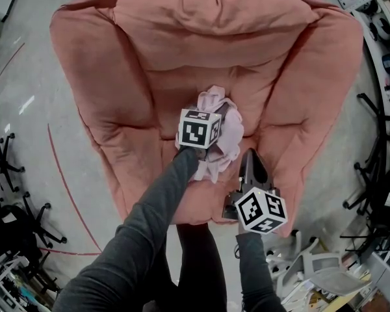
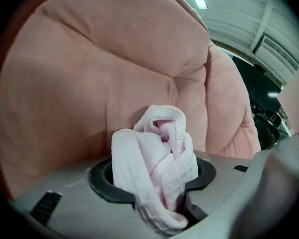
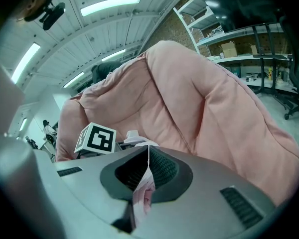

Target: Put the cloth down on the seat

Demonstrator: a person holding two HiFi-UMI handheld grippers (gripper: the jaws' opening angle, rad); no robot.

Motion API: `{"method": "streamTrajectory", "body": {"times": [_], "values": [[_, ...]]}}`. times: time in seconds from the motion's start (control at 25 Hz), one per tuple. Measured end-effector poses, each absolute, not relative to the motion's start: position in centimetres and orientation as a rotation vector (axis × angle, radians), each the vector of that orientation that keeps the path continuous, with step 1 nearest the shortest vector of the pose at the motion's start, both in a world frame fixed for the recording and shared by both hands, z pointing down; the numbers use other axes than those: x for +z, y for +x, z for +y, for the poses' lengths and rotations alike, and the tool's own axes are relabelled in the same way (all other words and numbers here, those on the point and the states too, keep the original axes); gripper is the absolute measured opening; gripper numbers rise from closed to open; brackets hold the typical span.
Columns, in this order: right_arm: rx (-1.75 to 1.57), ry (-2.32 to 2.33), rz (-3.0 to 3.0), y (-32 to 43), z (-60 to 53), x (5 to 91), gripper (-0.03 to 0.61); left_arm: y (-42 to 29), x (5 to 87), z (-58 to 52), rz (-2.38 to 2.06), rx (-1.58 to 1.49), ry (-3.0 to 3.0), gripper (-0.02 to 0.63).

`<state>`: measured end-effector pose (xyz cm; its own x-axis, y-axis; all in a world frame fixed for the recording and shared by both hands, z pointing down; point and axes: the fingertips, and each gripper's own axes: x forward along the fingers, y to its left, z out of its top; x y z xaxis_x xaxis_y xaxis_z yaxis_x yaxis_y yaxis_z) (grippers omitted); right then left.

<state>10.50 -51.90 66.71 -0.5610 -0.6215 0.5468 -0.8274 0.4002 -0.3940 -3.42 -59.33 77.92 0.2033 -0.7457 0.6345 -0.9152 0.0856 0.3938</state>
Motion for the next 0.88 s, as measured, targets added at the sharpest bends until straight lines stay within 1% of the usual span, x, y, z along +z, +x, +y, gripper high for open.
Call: {"method": "streamTrajectory", "body": {"times": [0.16,0.4,0.48,0.8,0.88], "values": [[0.936,1.252,-2.354,9.9,-52.1,67.0,0.011,-4.4,78.5,-60.3,-1.555,0.298,1.701,0.241],[0.937,1.259,-2.358,9.3,-52.2,67.1,0.011,-4.1,78.3,-59.9,-1.555,0.284,1.704,0.241],[0.938,1.262,-2.361,9.0,-52.3,67.0,0.011,-4.0,78.2,-59.7,-1.545,0.271,1.700,0.247],[0.934,1.250,-2.387,8.4,-52.0,66.1,0.011,-2.8,76.8,-58.3,-1.477,0.244,1.738,0.312],[0.932,1.247,-2.385,8.6,-51.7,65.9,0.011,-2.5,76.5,-57.8,-1.474,0.249,1.738,0.318]]}}
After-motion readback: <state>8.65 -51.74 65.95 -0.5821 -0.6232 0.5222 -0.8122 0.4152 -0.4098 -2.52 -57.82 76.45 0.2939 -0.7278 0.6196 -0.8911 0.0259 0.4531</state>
